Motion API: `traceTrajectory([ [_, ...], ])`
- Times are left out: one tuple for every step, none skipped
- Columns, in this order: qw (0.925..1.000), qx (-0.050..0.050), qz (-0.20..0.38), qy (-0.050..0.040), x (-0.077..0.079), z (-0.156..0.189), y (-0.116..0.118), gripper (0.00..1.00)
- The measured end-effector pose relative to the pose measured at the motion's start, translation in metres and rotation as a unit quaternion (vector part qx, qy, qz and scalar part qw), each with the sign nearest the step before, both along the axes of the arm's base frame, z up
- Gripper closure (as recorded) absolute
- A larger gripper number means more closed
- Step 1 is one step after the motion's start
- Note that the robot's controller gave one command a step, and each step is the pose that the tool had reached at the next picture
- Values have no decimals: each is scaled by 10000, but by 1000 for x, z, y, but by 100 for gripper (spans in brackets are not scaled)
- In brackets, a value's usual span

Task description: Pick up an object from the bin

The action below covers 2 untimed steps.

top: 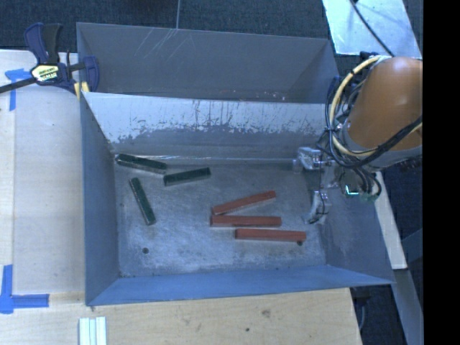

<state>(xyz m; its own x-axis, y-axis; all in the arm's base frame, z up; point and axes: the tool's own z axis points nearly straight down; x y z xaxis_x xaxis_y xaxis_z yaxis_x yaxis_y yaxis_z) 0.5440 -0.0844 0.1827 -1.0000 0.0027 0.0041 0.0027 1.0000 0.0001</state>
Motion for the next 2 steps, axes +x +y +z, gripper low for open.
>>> traceTrajectory([
  [9999,4,116,15,0,-116,-3,0],
  [9995,6,330,-23,-38,-112,42,0],
])
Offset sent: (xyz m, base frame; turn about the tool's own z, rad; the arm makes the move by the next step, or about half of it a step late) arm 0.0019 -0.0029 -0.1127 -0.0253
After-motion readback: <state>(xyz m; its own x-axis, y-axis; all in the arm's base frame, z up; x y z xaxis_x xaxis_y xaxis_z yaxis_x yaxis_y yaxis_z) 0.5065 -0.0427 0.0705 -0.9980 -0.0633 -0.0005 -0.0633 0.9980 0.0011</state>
